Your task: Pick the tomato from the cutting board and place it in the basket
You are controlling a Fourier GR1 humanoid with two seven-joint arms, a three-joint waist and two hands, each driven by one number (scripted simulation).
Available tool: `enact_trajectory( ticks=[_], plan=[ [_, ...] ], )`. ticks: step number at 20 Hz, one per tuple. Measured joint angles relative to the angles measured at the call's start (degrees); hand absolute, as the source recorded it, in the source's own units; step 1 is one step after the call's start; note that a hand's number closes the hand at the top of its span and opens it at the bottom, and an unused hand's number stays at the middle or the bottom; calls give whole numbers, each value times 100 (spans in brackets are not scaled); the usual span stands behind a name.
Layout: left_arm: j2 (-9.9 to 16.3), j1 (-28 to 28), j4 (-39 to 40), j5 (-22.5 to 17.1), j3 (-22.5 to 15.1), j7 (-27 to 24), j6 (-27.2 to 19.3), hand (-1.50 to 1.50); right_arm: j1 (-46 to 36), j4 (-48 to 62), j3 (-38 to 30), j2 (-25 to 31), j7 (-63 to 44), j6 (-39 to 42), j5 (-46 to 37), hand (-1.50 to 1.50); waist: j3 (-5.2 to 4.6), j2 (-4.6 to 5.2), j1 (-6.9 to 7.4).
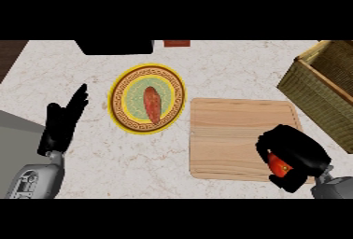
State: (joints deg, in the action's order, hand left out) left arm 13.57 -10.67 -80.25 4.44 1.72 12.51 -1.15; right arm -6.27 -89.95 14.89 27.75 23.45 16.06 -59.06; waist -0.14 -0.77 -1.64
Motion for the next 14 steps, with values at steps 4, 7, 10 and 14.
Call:
enact_trajectory(
  ticks=[4, 7, 10, 14],
  plan=[
    [-19, 34, -22, -18, -1, 14, 31, 0, 406, -1400, 19, 55, -798, 517, -171, 150, 3, 17, 6],
    [-35, 51, -1, -9, 8, -37, 18, 0, 736, -2220, -170, -236, -1259, 1069, 318, 150, 13, 20, -3],
    [-29, 54, -17, -40, 46, -16, 10, 0, 957, -3051, -553, -513, -1633, 1655, 1061, 150, 8, 20, -30],
    [-9, 6, -24, -21, 55, 72, -9, 0, 1010, -3907, -1086, -1172, -2279, 2194, 2212, 150, -3, 26, -40]
  ],
)
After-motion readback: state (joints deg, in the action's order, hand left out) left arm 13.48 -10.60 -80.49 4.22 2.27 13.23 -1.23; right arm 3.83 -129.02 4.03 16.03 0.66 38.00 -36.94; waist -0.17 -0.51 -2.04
